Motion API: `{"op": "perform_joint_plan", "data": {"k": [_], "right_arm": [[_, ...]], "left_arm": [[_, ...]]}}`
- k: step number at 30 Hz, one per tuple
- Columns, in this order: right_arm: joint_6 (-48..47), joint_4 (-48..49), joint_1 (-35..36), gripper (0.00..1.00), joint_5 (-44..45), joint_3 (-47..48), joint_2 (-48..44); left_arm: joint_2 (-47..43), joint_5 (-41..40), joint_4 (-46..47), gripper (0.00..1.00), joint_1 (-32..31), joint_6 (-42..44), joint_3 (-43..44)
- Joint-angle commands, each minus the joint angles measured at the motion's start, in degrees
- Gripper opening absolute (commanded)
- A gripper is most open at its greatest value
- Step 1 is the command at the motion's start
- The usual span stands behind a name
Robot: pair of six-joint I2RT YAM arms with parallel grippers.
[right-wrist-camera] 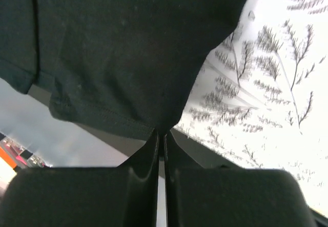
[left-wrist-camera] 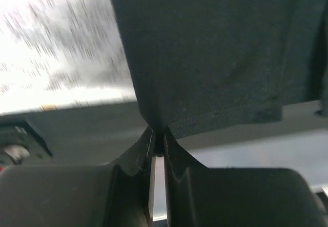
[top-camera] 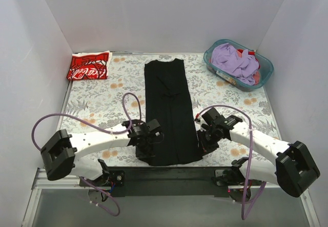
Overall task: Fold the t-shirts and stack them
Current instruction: Fold the tshirt
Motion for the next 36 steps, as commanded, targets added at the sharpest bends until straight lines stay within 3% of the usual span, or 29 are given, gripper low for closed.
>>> {"op": "perform_joint_plan", "data": {"k": [1,6,12,15,21,36], "right_arm": [[0.0,-4.64,0.5,0.01,-1.55,2.87,-2.31],[-3.69,-4.29,-0.29,0.01,6.44,13.23,3.72],[-9.84,-3.15,-2.84,0.01,11.29,30.89,16.74],[-12.12,-3.23,-4.24,0.01,12.25,38.11,22.37],[-16.34,-2.36,-7.06,0.01,13.32,45.75,29.76],[-17.76,0.28,-13.74,0.01,10.94,50.86,36.27]], "left_arm": [[-5.01,3.76,-0.34,0.0,-0.64,-4.42,-1.89],[-3.37,5.97,7.06,0.0,14.17,4.69,1.61],[4.27,-1.66,9.0,0.0,23.69,12.27,12.42],[7.7,-7.44,9.7,0.0,25.63,13.68,15.94],[12.55,-10.64,13.39,0.0,28.36,16.23,18.76],[19.31,-11.87,19.46,0.0,32.76,21.07,23.6]]}}
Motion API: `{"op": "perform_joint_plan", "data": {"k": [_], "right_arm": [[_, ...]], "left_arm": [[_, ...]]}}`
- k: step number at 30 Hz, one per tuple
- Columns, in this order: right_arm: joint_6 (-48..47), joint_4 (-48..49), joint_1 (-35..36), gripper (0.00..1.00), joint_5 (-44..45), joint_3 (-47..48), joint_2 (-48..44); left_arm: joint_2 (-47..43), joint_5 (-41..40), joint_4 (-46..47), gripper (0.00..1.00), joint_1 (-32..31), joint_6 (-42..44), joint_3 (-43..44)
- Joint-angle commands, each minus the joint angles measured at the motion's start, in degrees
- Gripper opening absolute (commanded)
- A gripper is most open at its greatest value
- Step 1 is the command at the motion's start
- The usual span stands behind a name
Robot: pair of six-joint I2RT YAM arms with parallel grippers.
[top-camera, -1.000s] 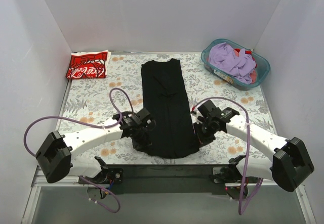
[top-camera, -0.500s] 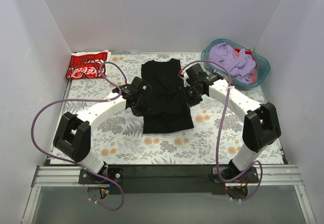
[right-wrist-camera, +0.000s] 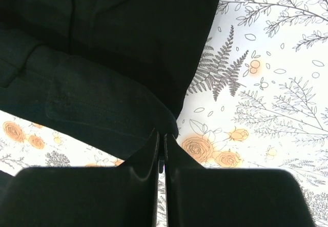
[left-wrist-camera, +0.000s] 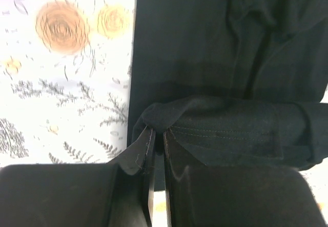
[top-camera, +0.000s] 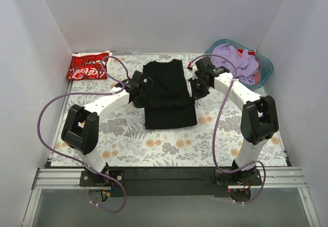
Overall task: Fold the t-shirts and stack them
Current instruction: Fold the tshirt
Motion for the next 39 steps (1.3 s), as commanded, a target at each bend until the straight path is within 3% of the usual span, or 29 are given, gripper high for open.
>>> {"op": "perform_joint_plan", "data": {"k": [1,22,26,30,32,35,37,39], "right_arm": [[-0.95,1.68,-0.63,0.01,-0.27,2.89,0.86],[0.46,7.57,-3.18,0.01,-0.63,6.41,11.14],[0.72,9.32,-3.18,0.04,-0.01,4.92,11.76],[2.21,10.65,-3.18,0.25,0.96,3.77,11.15],[2.92,10.82,-3.09,0.35,1.39,3.51,9.92],[3.27,11.09,-2.39,0.38,3.75,2.54,6.58],[3.62,11.7,-1.51,0.38,5.0,0.96,3.0],[3.89,13.8,-0.55,0.38,4.65,-2.01,0.43]], "left_arm": [[0.54,-2.3,1.38,0.0,1.4,2.21,2.72],[9.59,-3.71,7.97,0.0,3.68,4.23,5.19],[10.21,-3.62,9.82,0.14,3.77,5.02,4.4],[9.6,-4.06,10.61,0.26,3.68,5.28,3.78],[8.29,-3.53,10.87,0.39,3.77,5.37,3.78],[5.31,-2.4,10.44,0.58,3.77,5.46,4.04],[3.19,-1.78,9.47,0.65,3.68,4.85,3.78],[-0.67,-1.6,8.86,0.65,2.9,3.88,2.82]]}}
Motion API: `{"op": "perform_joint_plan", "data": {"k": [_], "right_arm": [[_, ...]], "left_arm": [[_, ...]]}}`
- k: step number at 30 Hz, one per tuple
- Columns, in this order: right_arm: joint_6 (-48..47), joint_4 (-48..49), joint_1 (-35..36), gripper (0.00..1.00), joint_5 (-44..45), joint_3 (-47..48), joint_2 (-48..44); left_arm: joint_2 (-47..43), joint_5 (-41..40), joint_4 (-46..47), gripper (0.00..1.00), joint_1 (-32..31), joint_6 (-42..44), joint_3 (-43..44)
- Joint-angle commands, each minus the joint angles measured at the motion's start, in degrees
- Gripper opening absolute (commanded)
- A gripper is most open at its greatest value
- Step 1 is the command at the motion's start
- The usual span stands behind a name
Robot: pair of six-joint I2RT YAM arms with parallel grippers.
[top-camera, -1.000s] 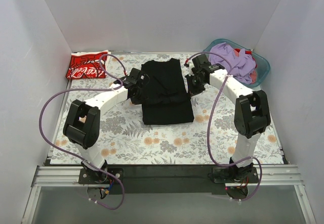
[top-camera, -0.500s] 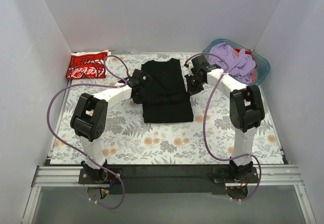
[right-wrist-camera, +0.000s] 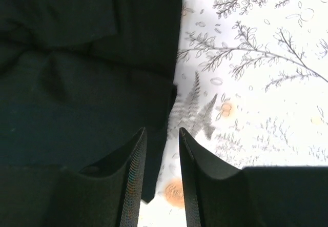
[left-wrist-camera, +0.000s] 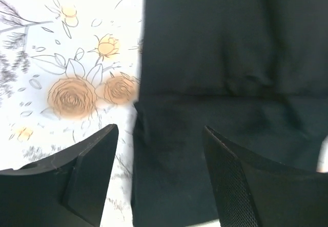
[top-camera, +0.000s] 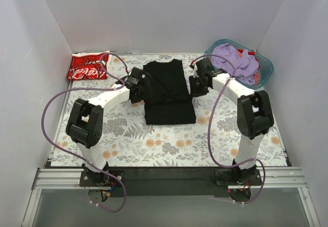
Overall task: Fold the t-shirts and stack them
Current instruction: Fold the tshirt
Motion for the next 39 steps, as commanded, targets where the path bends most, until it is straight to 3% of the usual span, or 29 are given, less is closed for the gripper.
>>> {"op": "perform_joint_plan", "data": {"k": [1,4,8,10,20,26,32,39], "right_arm": [[1.24,4.8,1.95,0.38,0.94,-3.58,-9.82],[2.29,10.77,3.36,0.34,-5.89,-10.6,-13.7],[5.46,16.76,4.76,0.17,-12.95,-15.28,-13.28],[5.9,18.78,5.46,0.12,-13.92,-15.72,-11.44],[5.73,22.74,6.35,0.07,-13.75,-11.16,-0.54],[4.85,22.74,3.37,0.1,-11.02,0.87,7.02],[8.09,22.74,-1.2,0.12,-15.06,12.31,10.72],[9.5,24.23,-2.88,0.12,-25.69,2.5,3.27]], "left_arm": [[-9.66,-0.2,-0.11,0.65,-0.84,-0.91,-1.35],[-13.97,-0.2,0.15,0.54,-3.74,-2.58,-3.82],[-14.43,0.59,2.61,0.27,-9.27,-3.28,-8.47],[-12.23,1.03,2.97,0.22,-10.77,-3.81,-8.92],[-8.0,0.94,3.23,0.2,-14.38,-4.6,-10.33],[-8.27,-1.78,2.71,0.2,-14.38,-4.07,-9.89],[-8.27,-2.84,2.44,0.21,-13.51,-4.78,-10.33],[-8.27,0.49,3.32,0.2,-7.27,-4.08,-8.58]]}}
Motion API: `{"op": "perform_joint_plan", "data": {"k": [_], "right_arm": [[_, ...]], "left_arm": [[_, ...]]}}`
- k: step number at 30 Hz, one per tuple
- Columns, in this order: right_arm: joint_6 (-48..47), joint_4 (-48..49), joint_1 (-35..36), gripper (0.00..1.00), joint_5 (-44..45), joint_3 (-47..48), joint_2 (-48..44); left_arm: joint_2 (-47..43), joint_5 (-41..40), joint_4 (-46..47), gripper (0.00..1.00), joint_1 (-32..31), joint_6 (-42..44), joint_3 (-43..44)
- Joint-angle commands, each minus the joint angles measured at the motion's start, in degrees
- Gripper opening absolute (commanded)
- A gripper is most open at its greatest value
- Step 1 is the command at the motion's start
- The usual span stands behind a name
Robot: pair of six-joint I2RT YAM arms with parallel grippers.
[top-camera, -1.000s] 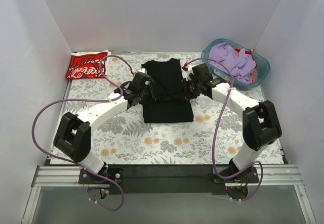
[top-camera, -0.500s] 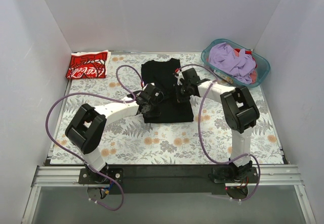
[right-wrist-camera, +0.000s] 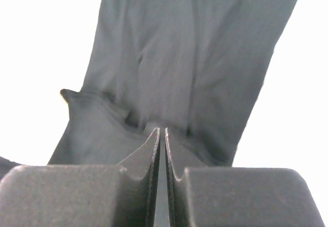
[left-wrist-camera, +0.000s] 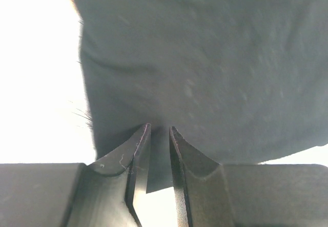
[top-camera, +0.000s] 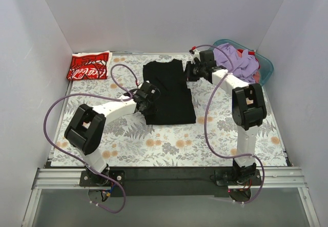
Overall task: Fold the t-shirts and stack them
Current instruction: Fold the tshirt
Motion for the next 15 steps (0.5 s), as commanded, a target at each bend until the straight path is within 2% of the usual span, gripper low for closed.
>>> {"op": "perform_joint_plan", "data": {"k": [1,5,15], "right_arm": [[2.16,3.55,0.01,0.12,-8.21,-6.93,-6.12],[4.8,7.7,-0.88,0.12,-10.95,-18.71,-11.13],[4.27,9.99,-0.97,0.12,-14.11,-26.55,-16.32]], "left_arm": [[-1.11,1.61,0.78,0.2,4.66,0.8,2.37],[2.93,3.38,1.14,0.18,7.84,2.2,5.89],[19.36,4.52,-0.35,0.15,13.73,5.55,20.74]]}}
